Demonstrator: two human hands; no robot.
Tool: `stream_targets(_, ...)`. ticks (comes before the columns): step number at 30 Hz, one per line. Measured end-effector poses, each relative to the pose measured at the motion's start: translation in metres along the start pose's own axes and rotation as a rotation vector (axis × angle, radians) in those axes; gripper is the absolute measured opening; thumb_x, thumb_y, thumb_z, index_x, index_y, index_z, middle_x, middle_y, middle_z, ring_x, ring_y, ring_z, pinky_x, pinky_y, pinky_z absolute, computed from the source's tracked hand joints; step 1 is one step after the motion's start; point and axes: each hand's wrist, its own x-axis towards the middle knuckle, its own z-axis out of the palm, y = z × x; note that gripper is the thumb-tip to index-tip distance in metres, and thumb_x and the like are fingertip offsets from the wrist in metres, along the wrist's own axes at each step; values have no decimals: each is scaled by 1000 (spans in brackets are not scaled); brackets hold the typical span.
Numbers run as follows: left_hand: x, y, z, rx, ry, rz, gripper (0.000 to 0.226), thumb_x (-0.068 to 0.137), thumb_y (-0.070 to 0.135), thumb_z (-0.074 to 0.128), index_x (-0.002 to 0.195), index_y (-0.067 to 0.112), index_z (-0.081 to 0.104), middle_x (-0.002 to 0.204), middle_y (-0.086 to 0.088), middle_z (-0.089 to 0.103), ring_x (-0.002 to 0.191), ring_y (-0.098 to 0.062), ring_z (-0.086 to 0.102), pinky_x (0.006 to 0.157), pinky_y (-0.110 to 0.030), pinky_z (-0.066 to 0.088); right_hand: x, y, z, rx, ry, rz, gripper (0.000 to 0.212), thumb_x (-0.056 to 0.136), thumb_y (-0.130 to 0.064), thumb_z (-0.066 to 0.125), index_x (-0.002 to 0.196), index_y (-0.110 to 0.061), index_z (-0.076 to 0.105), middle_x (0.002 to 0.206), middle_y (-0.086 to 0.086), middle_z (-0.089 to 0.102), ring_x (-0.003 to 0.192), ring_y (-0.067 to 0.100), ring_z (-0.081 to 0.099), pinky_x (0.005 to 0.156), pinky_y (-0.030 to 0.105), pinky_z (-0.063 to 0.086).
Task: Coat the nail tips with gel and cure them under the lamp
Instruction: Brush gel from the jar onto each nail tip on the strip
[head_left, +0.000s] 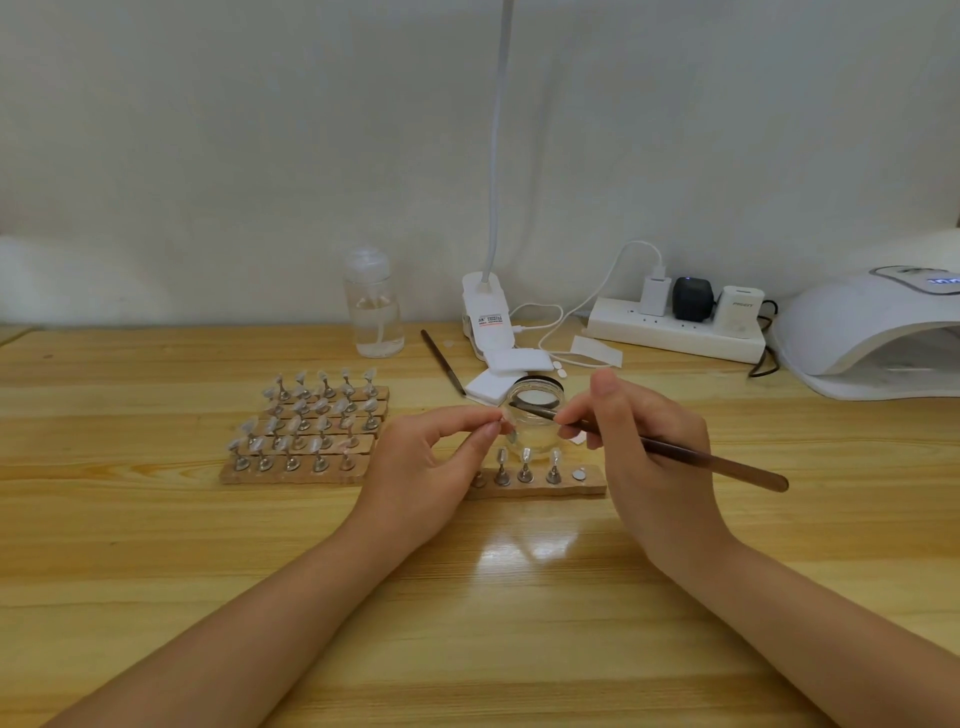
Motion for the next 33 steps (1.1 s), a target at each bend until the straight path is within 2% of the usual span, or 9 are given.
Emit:
stream_targets(5, 0, -2, 0, 12, -14, 4, 24, 83, 6, 62, 85, 29, 69, 84, 23, 66, 86, 12, 60, 77, -2, 40, 0, 0, 2, -12, -25, -5, 35, 86, -41, 42, 66, -24, 65, 59, -7, 64, 62, 1, 61, 59, 8, 42)
stream_targets(10, 0, -4, 0, 16, -3, -10, 19, 83, 6, 62, 88, 22, 72, 82, 25, 65, 86, 11, 60, 76, -2, 40, -2, -1, 1, 52, -22, -7, 38, 84, -41, 45, 61, -21, 66, 54, -4, 63, 54, 1, 59, 54, 9, 41)
stream_targets(14, 0, -3, 0, 12, -15, -6, 24, 84, 6, 61, 82, 29, 69, 81, 26, 65, 90, 11, 59, 79, -1, 38, -2, -2, -1, 102, 1, -5, 39, 84, -41, 44, 57, -21, 64, 51, -2, 62, 49, 3, 58, 52, 9, 40)
stream_targets(23, 0, -2, 0, 0, -17, -12, 22, 83, 7, 62, 80, 28, 70, 79, 23, 67, 85, 11, 60, 75, -3, 41, 3, -3, 4, -113, -35, -202, 32, 91, -26, 41, 68, -19, 63, 61, -12, 59, 63, 4, 61, 60, 10, 44)
stream_targets(28, 0, -3, 0, 8, -7, -17, 24, 83, 8, 63, 79, 31, 70, 76, 26, 66, 76, 12, 60, 73, -3, 41, 4, -2, 4, -118, -38, -188, 33, 90, -28, 43, 66, -20, 64, 59, -13, 59, 62, 3, 61, 60, 10, 45)
stream_targets(33, 1, -4, -1, -6, 10, -19, 27, 83, 7, 63, 77, 33, 68, 74, 30, 66, 83, 10, 61, 74, -5, 43, 0, 0, 0, -107, -46, -129, 40, 90, -33, 41, 57, -20, 61, 51, -4, 59, 51, 5, 58, 52, 10, 42)
